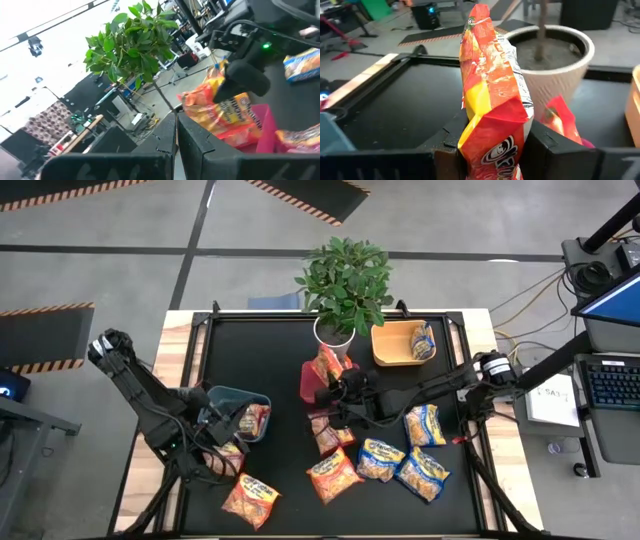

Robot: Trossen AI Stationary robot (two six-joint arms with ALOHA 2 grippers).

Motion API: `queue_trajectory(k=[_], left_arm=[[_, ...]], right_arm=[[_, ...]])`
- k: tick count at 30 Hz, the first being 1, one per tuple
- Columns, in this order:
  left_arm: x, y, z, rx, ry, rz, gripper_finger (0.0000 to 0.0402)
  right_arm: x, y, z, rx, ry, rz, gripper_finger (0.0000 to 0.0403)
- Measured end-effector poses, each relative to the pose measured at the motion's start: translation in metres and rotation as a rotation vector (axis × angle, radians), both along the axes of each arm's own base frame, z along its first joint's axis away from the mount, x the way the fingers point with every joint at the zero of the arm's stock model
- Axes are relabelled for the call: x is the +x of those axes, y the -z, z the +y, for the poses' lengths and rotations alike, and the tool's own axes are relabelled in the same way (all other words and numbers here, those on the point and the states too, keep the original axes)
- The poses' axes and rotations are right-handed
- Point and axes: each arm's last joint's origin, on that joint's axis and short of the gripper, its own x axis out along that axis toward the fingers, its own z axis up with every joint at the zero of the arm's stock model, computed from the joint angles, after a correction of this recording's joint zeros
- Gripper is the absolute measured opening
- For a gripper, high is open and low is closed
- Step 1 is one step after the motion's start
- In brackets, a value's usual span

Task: Sort Maruchan noodles
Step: Put the top orange noodle pack into the red bin

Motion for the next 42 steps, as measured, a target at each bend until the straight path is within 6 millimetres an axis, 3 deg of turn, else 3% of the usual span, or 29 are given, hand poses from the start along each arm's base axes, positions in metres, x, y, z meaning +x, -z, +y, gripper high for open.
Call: queue_trajectory(k=[13, 27, 42], left_arm=[[-0.004, -0.012, 0.021, 0.002, -0.056, 0.002, 0.0000], [-0.002, -0.011, 0.023, 0.010, -0.067, 0.010, 0.0000], [-0.002, -0.011, 0.023, 0.010, -0.068, 0.010, 0.0000]], right_arm=[[0.006, 0.036, 0.004, -0.007, 0.086, -0.037, 0.0109], [0.005, 0.053, 0.005, 0.030, 0.049, 0.028, 0.0110], [0.005, 0.058, 0.005, 0.026, 0.053, 0.063, 0.0183]])
